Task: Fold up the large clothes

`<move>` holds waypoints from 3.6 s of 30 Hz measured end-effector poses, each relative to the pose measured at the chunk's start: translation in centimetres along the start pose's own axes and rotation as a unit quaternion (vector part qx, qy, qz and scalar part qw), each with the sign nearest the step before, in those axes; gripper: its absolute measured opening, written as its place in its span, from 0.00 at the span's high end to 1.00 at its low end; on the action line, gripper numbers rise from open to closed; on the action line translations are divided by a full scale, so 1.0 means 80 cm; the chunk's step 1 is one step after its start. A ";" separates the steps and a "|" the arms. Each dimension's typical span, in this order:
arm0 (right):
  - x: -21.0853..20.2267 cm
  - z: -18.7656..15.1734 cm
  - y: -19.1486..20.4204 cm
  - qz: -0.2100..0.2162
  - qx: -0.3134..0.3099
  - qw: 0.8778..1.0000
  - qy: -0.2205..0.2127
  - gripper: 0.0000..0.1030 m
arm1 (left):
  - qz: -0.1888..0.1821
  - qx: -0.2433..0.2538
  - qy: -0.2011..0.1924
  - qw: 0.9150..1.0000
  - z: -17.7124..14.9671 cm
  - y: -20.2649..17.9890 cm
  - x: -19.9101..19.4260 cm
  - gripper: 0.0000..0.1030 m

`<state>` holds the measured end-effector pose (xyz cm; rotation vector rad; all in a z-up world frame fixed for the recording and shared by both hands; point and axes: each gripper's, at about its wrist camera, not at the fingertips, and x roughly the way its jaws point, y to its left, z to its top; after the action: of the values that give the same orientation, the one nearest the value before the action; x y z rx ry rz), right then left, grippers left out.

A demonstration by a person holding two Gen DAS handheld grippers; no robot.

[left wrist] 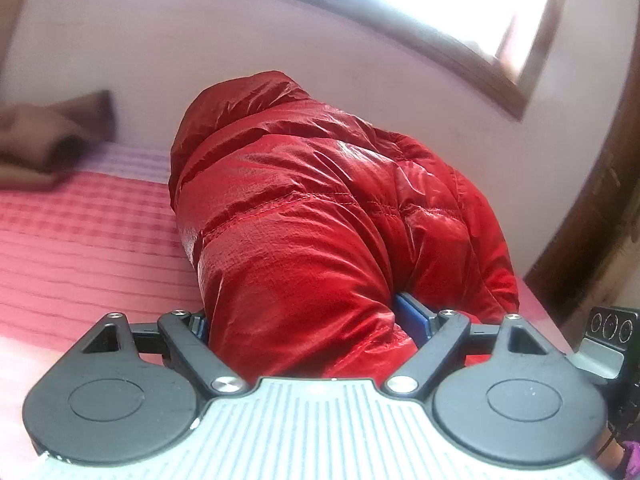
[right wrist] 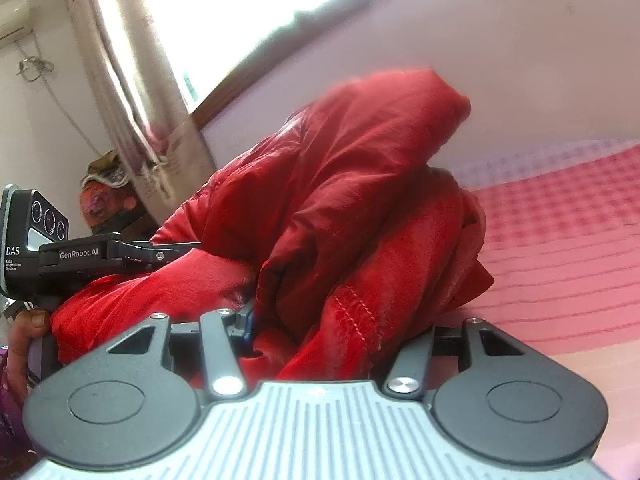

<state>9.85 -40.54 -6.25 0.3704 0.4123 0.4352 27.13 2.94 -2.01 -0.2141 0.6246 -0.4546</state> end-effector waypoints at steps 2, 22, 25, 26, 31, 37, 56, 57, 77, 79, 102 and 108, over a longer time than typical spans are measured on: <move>0.014 0.001 0.016 0.010 -0.003 1.000 0.004 0.49 | 0.011 -0.005 -0.004 1.000 0.003 0.000 -0.004 0.19; 0.134 0.001 0.143 0.073 -0.038 0.995 0.051 0.49 | 0.082 -0.059 -0.042 0.994 0.005 0.024 -0.026 0.19; 0.142 0.002 0.152 0.079 -0.044 0.994 0.058 0.49 | 0.089 -0.069 -0.044 0.993 0.004 0.032 -0.032 0.19; 0.145 0.002 0.154 0.081 -0.046 0.994 0.060 0.49 | 0.091 -0.071 -0.045 0.992 0.004 0.035 -0.033 0.19; 0.161 -0.002 0.160 0.087 -0.053 0.992 0.072 0.49 | 0.101 -0.085 -0.040 0.990 -0.002 0.053 -0.030 0.19; 0.176 -0.015 0.154 0.087 -0.059 0.991 0.088 0.49 | 0.108 -0.094 -0.032 0.989 -0.024 0.058 -0.031 0.17; 0.173 -0.025 0.139 0.070 -0.056 0.992 0.087 0.17 | 0.203 -0.024 -0.082 0.976 -0.045 0.026 -0.049 0.00; 0.171 -0.025 0.142 0.067 -0.058 0.993 0.084 0.16 | 0.210 -0.020 -0.085 0.974 -0.046 0.022 -0.053 0.00; 0.112 -0.017 0.176 0.022 -0.081 0.996 0.032 0.10 | 0.290 0.012 -0.099 0.952 -0.055 -0.029 -0.083 0.00; 0.103 -0.018 0.179 0.018 -0.086 0.996 0.018 0.10 | 0.296 0.012 -0.099 0.950 -0.055 -0.032 -0.086 0.00; 0.074 0.003 0.267 0.030 -0.259 0.965 -0.024 0.67 | 0.356 0.056 -0.129 0.924 -0.072 -0.089 -0.127 0.00; 0.139 0.019 0.269 -0.003 -0.331 0.943 0.037 0.71 | 0.347 0.069 -0.119 0.928 -0.077 -0.105 -0.124 0.00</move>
<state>12.69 -17.52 0.85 -0.3015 0.3163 0.5548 13.40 -0.16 0.95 0.0929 0.3898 0.2129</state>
